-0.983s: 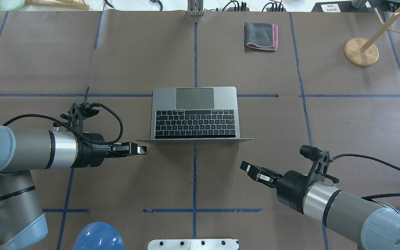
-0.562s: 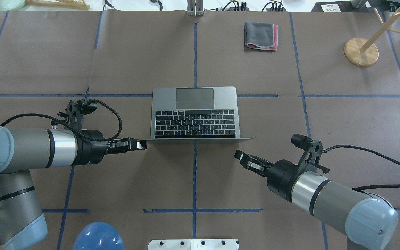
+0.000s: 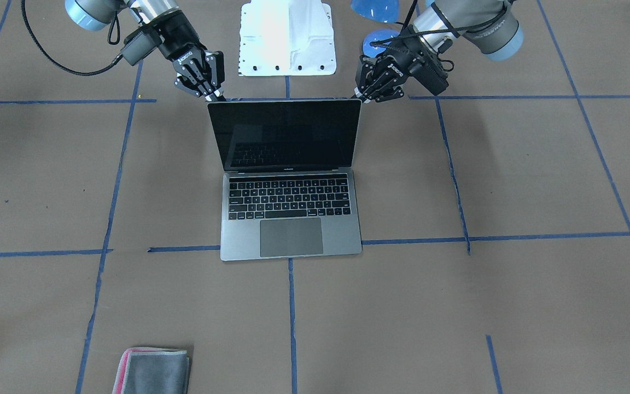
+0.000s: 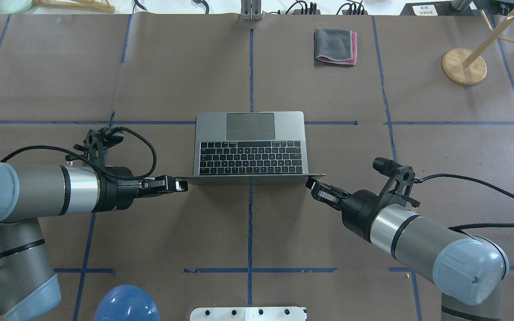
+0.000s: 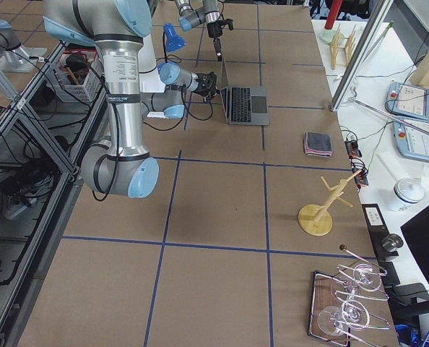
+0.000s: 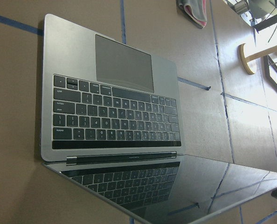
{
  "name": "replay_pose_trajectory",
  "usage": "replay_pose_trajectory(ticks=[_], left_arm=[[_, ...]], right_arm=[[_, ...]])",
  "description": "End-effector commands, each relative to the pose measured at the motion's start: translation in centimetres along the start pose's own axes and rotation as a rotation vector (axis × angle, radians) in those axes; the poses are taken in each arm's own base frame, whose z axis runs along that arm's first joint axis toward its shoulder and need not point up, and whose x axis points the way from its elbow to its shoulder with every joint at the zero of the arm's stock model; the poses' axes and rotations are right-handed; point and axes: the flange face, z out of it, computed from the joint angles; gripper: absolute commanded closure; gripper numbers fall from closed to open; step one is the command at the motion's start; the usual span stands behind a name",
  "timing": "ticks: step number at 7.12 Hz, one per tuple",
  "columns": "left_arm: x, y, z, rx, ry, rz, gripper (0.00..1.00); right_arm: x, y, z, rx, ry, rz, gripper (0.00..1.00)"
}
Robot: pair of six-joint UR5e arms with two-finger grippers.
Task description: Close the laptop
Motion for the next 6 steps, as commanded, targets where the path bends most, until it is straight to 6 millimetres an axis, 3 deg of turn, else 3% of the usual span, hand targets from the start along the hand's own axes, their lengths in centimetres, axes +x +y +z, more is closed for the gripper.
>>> replay_pose_trajectory(ticks=[1,6], left_arm=[[-0.3,0.0,0.2,-0.001,-0.008,-0.003,1.00],[-0.1,-0.7,0.1,0.028,-0.021,-0.065,1.00]], right_arm=[[0.1,-0.3,0.6,0.012,0.042,-0.016,0.99],[0.0,-2.3,1.5,0.048,0.061,-0.015,0.99]])
